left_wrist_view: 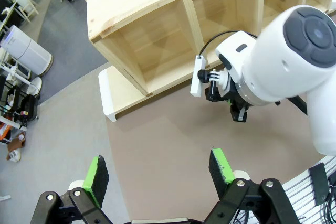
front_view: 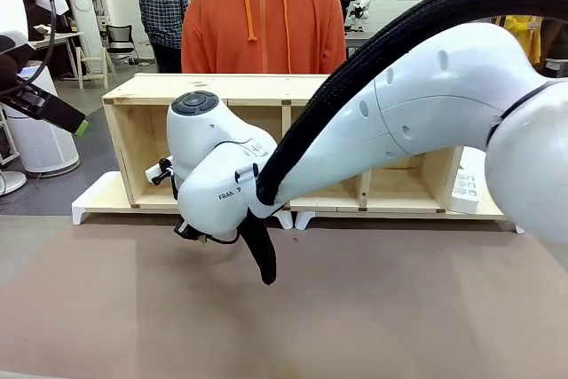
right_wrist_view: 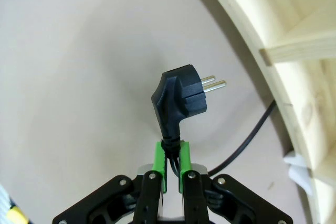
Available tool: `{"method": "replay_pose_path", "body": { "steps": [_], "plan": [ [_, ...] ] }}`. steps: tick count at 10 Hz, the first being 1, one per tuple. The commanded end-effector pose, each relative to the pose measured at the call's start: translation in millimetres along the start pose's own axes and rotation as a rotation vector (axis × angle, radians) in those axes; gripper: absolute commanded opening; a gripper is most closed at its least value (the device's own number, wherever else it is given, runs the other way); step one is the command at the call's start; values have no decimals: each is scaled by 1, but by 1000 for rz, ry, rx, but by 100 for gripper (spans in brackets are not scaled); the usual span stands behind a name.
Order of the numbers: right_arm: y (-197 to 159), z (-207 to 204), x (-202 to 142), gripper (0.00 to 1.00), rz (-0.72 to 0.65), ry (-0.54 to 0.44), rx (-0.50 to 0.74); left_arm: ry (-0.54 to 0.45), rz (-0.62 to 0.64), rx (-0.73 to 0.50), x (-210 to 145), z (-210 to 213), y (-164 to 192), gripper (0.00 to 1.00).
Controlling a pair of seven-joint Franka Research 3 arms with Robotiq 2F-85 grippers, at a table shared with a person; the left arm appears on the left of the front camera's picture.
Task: Perform cable management.
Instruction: Pull the grasped Power Cable to the location of the Power Strip.
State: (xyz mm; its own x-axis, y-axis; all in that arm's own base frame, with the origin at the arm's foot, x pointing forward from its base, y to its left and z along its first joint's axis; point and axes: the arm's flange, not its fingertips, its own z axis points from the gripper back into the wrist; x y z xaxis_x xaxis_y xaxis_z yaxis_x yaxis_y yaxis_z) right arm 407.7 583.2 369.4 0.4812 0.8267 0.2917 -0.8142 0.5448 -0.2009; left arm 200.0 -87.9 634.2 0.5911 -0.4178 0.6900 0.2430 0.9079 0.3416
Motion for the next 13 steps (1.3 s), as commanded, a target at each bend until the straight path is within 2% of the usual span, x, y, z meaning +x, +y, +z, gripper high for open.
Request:
{"method": "replay_pose_path", "body": {
  "steps": [1, 6, 7, 8, 13],
  "plan": [
    [19, 14, -24, 13, -12, 13, -38, -4, 7, -2, 1, -1, -1, 100],
    [44, 42, -58, 13, -92, 8, -111, -4, 7, -2, 1, -1, -1, 100],
    [41, 41, -58, 13, -76, -1, -107, -4, 7, -2, 1, -1, -1, 100],
    [37, 37, -38, 13, -52, 9, -57, -4, 7, -2, 1, -1, -1, 100],
    [36, 37, -41, 13, -64, 11, -54, -4, 7, -2, 1, -1, -1, 100]
  ]
}}
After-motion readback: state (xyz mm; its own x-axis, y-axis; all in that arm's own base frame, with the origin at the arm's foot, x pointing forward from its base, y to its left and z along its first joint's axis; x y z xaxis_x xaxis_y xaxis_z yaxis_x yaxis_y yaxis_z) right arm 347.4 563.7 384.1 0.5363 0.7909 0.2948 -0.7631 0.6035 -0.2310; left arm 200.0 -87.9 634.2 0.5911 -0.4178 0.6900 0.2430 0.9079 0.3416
